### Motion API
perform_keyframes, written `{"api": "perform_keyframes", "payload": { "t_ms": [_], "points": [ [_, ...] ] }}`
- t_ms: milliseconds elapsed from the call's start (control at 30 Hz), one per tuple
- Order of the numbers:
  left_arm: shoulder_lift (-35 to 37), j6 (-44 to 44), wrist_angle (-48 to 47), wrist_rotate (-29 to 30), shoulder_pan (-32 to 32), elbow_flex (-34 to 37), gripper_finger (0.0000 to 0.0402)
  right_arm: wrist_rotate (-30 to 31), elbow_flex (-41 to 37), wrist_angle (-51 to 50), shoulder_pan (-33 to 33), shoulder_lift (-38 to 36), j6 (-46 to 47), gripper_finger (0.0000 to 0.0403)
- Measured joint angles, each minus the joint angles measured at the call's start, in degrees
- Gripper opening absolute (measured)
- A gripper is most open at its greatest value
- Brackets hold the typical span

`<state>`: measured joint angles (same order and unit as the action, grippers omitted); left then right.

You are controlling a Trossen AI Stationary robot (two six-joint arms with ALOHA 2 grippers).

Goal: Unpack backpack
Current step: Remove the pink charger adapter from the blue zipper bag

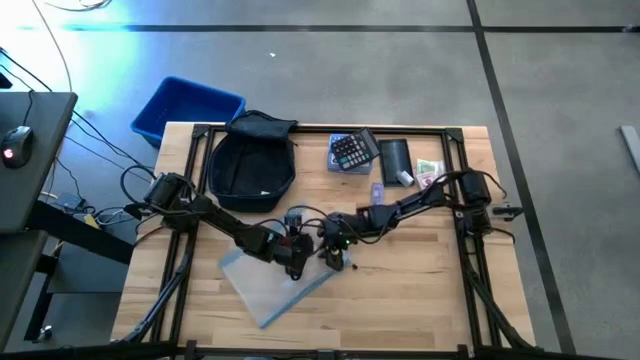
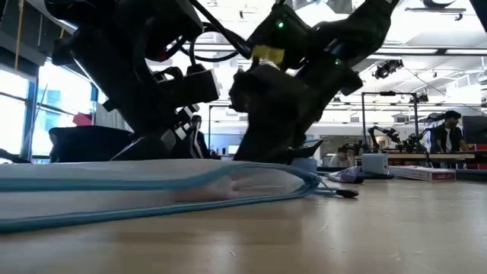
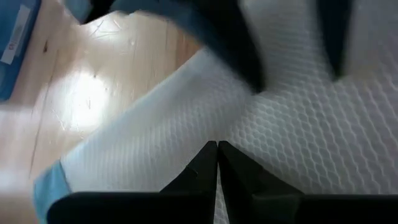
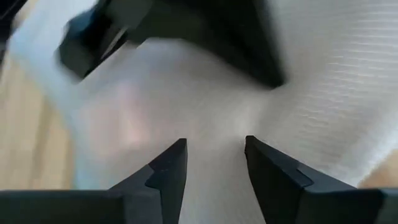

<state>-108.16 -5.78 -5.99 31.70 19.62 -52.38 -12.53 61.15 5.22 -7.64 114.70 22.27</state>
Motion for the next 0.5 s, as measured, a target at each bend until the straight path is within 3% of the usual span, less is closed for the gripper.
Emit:
{"api": "perform_keyframes", "payload": {
  "t_ms": [100,267,400,500],
  "points": [
    [0.0,0.0,-0.3,0.2,0.0,0.0,0.0000,0.3,-0.2,-1.2,-1.7,-2.8,-3.0,0.0139],
    [0.2,-0.5,-1.7,3.8,0.6,-0.1,0.0000,9.1,-0.1,-3.1,-7.0,-8.4,-4.6,0.0133],
    [2.2,-3.0,-10.3,7.1,1.9,-3.6,0.0000,12.8,-0.1,-2.5,-12.8,-7.9,-2.2,0.0132],
    [4.4,-8.1,-18.0,7.6,3.5,-6.9,0.0000,20.9,0.0,-1.9,-15.3,-4.7,1.6,0.0132]
  ]
}}
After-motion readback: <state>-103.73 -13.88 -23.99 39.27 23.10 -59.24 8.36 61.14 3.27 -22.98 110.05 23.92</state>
